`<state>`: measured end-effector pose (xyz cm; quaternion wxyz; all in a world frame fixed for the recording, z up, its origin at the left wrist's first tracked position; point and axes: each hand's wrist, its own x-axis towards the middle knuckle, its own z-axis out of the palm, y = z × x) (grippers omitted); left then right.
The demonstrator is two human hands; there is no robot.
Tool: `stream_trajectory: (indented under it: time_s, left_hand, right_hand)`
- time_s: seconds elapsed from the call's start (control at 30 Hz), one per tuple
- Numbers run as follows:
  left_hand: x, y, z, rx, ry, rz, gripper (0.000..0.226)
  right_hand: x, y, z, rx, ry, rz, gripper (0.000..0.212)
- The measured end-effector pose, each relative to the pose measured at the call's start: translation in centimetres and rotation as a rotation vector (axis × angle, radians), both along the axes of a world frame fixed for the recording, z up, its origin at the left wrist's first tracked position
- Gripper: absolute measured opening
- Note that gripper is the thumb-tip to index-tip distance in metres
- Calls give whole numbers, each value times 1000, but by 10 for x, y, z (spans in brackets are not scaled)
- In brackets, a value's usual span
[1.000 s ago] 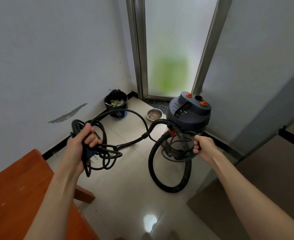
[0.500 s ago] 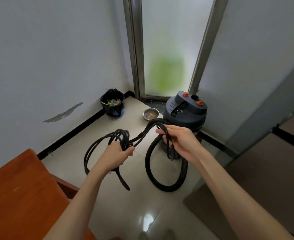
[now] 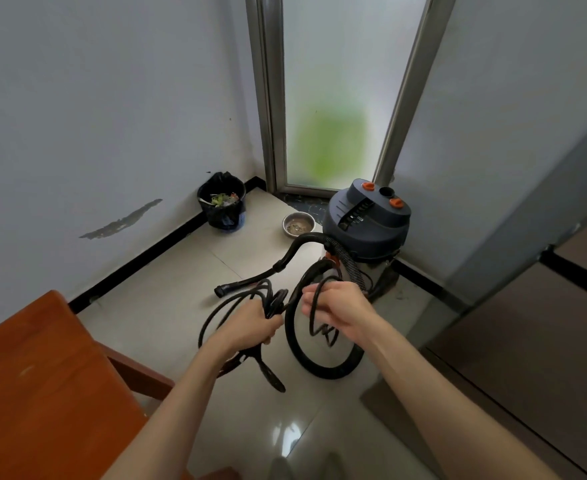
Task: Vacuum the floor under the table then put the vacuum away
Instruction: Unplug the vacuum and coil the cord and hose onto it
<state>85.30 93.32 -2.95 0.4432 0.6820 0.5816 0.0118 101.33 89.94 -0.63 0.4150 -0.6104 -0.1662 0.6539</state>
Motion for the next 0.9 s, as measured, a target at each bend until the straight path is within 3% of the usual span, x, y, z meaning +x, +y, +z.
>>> stream_trajectory:
  time_s: [0.13,0.37,0.5,0.7,0.8,0.9]
  left_hand:
    - [-5,-6,-1,-6,-102,-59,35]
    - [6,-23,7,101,5,-274,24]
    - [10,-24,9,207,180,-409,12]
    - [15,-28,7,391,424,-566,34]
    - [13,-30,1,341,402,-536,32]
    - [5,-30,-1,266,215,-420,23]
  right_hand:
    - [2,-5,-8,-110,-48,120,35]
    - [3,1,-17,-167,31,279,64]
    - [-2,1,-19,-211,-9,387,39]
    - [-11,6,-34,-185,-62,271,14]
    - [-19,10,-37,-162,-175,182,21]
    - [-19,13,-34,-29,-437,345,18]
